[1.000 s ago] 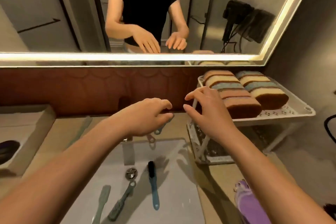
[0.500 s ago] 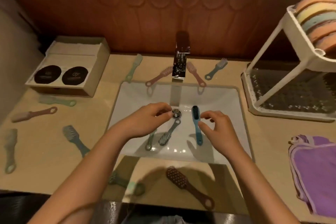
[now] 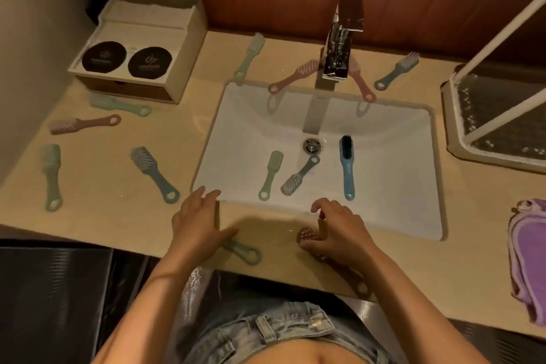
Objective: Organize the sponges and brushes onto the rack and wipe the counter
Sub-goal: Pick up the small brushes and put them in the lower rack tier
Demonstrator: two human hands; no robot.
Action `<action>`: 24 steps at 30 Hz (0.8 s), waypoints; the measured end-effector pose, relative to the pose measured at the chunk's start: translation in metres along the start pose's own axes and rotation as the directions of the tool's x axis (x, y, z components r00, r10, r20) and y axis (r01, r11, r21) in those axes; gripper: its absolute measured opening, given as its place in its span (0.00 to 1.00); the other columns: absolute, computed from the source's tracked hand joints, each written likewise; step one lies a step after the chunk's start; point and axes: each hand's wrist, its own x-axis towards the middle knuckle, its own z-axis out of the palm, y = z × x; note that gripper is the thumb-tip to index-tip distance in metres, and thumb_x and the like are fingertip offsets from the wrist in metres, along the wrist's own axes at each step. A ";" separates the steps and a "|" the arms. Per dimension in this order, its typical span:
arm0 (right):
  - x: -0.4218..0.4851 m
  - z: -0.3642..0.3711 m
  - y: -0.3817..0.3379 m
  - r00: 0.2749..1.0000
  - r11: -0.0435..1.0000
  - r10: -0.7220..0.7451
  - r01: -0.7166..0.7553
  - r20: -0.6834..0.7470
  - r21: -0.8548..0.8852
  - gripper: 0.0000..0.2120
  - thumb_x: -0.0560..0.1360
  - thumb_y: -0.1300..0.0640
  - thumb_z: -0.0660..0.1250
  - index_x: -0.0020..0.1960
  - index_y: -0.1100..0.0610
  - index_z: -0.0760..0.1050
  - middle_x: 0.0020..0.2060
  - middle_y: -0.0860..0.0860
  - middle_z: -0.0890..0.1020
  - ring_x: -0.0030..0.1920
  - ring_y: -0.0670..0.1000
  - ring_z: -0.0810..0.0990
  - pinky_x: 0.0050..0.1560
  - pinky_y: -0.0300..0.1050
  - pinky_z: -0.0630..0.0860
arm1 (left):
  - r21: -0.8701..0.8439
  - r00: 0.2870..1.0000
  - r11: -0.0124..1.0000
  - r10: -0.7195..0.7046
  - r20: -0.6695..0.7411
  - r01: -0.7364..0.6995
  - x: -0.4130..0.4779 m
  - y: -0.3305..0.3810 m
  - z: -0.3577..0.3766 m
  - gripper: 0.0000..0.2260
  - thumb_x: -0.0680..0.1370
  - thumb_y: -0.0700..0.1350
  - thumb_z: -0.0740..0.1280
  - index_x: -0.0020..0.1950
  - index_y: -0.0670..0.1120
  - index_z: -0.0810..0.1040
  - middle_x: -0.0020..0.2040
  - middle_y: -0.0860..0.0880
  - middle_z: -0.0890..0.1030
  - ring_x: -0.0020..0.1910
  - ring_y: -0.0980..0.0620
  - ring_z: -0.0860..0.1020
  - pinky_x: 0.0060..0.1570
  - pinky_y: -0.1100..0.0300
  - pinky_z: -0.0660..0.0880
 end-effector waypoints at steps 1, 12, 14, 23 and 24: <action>0.001 0.001 0.000 1.000 0.999 -0.007 0.008 0.019 -0.037 0.29 0.66 0.38 0.70 0.60 0.47 0.64 0.57 0.49 0.73 0.55 0.51 0.71 0.53 0.47 0.67 | -0.010 1.000 1.000 -0.019 -0.012 0.019 -0.002 -0.007 0.001 0.40 0.70 0.59 0.71 0.75 0.51 0.56 0.77 0.47 0.54 0.75 0.45 0.53 0.70 0.49 0.56; 0.003 0.009 -0.005 0.991 0.989 -0.002 -0.018 -0.136 -0.145 0.13 0.77 0.43 0.57 0.54 0.51 0.70 0.54 0.52 0.76 0.53 0.53 0.72 0.49 0.46 0.65 | -0.083 0.969 0.968 -0.240 -0.054 0.235 0.002 -0.022 0.002 0.30 0.67 0.58 0.74 0.59 0.43 0.67 0.57 0.41 0.73 0.56 0.40 0.73 0.51 0.49 0.72; 0.005 0.010 -0.005 0.990 0.990 0.025 -0.044 -0.141 -0.133 0.17 0.77 0.44 0.57 0.62 0.51 0.68 0.60 0.52 0.75 0.59 0.54 0.71 0.55 0.48 0.67 | -0.142 0.969 0.962 -0.244 -0.046 0.235 0.006 -0.021 0.001 0.27 0.67 0.56 0.75 0.55 0.41 0.69 0.55 0.40 0.73 0.53 0.40 0.74 0.48 0.51 0.72; 0.007 0.008 0.000 0.989 0.984 0.047 -0.069 -0.141 -0.162 0.17 0.79 0.46 0.55 0.64 0.52 0.68 0.61 0.52 0.74 0.60 0.54 0.69 0.58 0.48 0.66 | -0.295 0.960 0.941 -0.225 -0.167 0.169 0.005 -0.014 -0.006 0.26 0.67 0.44 0.74 0.62 0.38 0.71 0.57 0.39 0.69 0.55 0.39 0.71 0.53 0.52 0.71; 0.006 0.008 0.000 0.987 0.987 0.049 -0.071 -0.154 -0.142 0.16 0.79 0.46 0.55 0.63 0.52 0.68 0.61 0.52 0.75 0.59 0.54 0.70 0.57 0.48 0.66 | -0.315 0.958 0.937 -0.218 -0.186 0.152 0.005 -0.011 -0.007 0.27 0.67 0.43 0.74 0.63 0.38 0.72 0.58 0.39 0.69 0.56 0.40 0.71 0.54 0.52 0.71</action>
